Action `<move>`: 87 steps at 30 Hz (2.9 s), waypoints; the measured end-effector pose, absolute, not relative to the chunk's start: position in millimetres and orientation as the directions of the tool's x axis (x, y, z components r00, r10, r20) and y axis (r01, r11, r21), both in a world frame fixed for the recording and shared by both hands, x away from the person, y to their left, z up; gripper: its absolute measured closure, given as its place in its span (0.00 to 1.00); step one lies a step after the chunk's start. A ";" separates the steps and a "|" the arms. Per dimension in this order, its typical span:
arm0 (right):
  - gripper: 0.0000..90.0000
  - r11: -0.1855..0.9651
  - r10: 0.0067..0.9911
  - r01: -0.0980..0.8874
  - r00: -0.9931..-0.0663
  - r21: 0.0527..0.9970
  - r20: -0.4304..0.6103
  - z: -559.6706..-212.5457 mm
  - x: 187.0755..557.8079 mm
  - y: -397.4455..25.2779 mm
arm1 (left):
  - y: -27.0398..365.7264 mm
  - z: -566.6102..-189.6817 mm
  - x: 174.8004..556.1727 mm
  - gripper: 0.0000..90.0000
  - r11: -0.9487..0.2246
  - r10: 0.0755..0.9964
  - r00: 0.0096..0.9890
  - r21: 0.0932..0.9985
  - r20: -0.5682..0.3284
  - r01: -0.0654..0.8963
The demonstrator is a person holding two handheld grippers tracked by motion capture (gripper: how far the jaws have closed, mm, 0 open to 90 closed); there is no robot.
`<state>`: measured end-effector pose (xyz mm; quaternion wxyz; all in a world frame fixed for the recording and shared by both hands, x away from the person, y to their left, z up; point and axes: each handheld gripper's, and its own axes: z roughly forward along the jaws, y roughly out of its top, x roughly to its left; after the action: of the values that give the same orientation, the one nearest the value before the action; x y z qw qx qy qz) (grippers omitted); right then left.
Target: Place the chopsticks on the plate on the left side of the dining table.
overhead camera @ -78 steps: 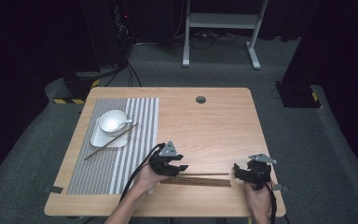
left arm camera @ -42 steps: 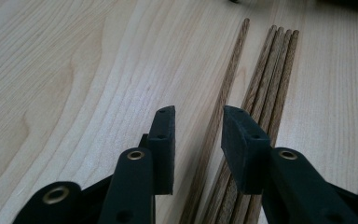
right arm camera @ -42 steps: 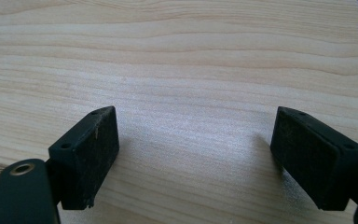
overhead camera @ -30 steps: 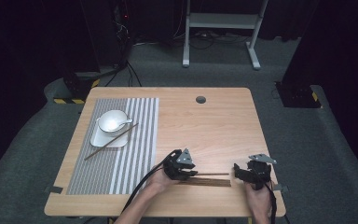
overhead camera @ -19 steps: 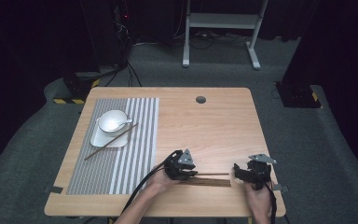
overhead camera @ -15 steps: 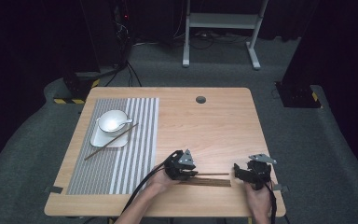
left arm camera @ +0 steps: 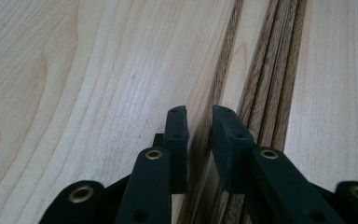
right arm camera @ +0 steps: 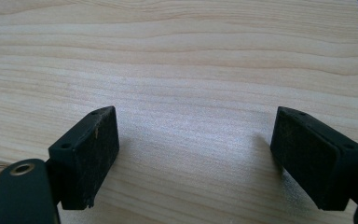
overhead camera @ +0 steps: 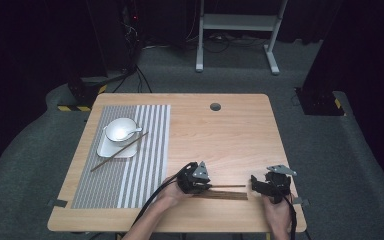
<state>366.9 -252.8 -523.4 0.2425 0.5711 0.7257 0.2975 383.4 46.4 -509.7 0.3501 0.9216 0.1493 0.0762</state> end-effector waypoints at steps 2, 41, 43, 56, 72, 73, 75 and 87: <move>0.16 0.171 0.973 0.685 -0.230 0.709 -0.012 -523.4 366.9 -252.8 | 46.4 -509.8 383.7 0.85 -0.710 0.326 0.945 0.669 0.038 0.218; 0.16 0.172 0.973 0.683 -0.231 0.710 -0.014 -523.5 367.1 -252.9 | 47.2 -509.1 385.9 0.94 -0.746 0.253 0.960 0.656 0.120 0.114; 0.16 0.173 0.973 0.683 -0.232 0.710 -0.013 -523.5 367.1 -252.9 | 47.6 -508.9 385.9 0.94 -0.748 0.252 0.960 0.654 0.121 0.114; 0.16 0.171 0.973 0.684 -0.230 0.709 -0.012 -523.4 367.0 -252.8 | 51.1 -504.0 384.6 0.95 -0.737 0.263 0.957 0.665 0.121 0.119; 0.16 0.171 0.973 0.684 -0.230 0.709 -0.012 -523.4 367.0 -252.8 | 69.2 -491.8 381.2 0.95 -0.728 0.290 0.949 0.672 0.127 0.133; 0.16 0.173 0.973 0.683 -0.232 0.710 -0.013 -523.5 367.1 -252.9 | 70.7 -491.0 380.8 0.95 -0.727 0.292 0.948 0.674 0.128 0.133; 0.16 0.171 0.973 0.684 -0.230 0.709 -0.012 -523.4 367.0 -252.8 | 73.5 -489.5 380.5 0.95 -0.727 0.296 0.946 0.674 0.133 0.133; 0.16 0.172 0.973 0.683 -0.232 0.710 -0.013 -523.5 367.0 -252.9 | 93.1 -483.1 379.1 0.95 -0.720 0.335 0.932 0.676 0.137 0.159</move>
<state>367.0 -252.9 -523.5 0.2432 0.5701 0.7260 0.2979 379.1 93.1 -483.1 0.3495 0.9187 0.1346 0.1258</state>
